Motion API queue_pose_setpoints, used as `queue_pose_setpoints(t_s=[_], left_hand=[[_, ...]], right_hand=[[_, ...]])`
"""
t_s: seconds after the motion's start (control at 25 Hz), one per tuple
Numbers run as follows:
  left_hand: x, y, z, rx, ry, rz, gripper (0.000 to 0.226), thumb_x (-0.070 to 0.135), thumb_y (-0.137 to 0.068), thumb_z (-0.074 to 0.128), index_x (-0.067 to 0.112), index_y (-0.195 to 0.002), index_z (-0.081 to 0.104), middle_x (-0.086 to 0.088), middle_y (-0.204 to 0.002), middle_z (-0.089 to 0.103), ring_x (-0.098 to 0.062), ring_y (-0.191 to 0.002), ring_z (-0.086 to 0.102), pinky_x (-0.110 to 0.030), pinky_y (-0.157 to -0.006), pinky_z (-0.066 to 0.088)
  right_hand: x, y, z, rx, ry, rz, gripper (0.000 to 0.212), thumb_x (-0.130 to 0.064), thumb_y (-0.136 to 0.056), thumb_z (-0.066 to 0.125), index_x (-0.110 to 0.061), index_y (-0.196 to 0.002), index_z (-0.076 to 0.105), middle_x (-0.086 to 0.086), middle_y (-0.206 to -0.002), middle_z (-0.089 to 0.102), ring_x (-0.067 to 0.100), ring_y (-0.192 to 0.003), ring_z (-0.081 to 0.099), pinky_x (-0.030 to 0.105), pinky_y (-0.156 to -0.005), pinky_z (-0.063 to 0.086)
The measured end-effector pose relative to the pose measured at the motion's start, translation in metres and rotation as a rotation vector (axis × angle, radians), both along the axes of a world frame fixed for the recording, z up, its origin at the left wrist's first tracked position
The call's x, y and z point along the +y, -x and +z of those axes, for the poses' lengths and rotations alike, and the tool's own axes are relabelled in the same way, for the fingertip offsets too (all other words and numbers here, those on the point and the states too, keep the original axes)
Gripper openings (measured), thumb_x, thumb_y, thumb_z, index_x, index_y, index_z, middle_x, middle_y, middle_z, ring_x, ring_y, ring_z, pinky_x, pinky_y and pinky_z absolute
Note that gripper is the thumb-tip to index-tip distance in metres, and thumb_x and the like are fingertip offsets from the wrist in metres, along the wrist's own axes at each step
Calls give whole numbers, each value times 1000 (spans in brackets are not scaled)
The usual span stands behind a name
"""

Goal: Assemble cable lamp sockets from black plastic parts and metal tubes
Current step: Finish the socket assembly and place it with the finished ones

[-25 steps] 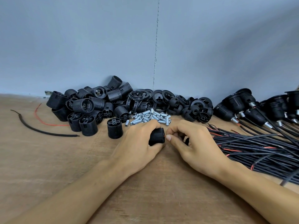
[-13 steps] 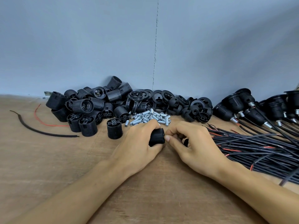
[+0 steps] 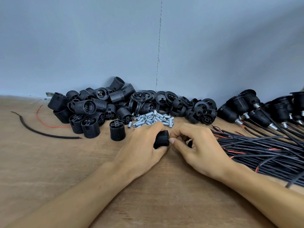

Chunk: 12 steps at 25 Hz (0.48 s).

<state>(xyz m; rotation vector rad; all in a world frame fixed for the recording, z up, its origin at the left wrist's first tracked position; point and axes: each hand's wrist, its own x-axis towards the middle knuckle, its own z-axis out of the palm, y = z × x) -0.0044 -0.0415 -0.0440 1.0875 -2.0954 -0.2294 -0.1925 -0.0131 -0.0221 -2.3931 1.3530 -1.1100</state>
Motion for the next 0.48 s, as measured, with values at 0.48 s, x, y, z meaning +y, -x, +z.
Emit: queue_pose_setpoints(t_s=[0.48], left_hand=[[3, -1, 3, -21, 48, 3, 20, 33, -87, 72, 24, -97, 58, 10, -84, 58, -14, -82, 53, -38, -74, 47]], right_hand=[[-1, 1, 1, -30, -70, -15, 14, -16, -91, 70, -23, -80, 68, -4, -72, 65, 14, -71, 57, 15, -61, 40]])
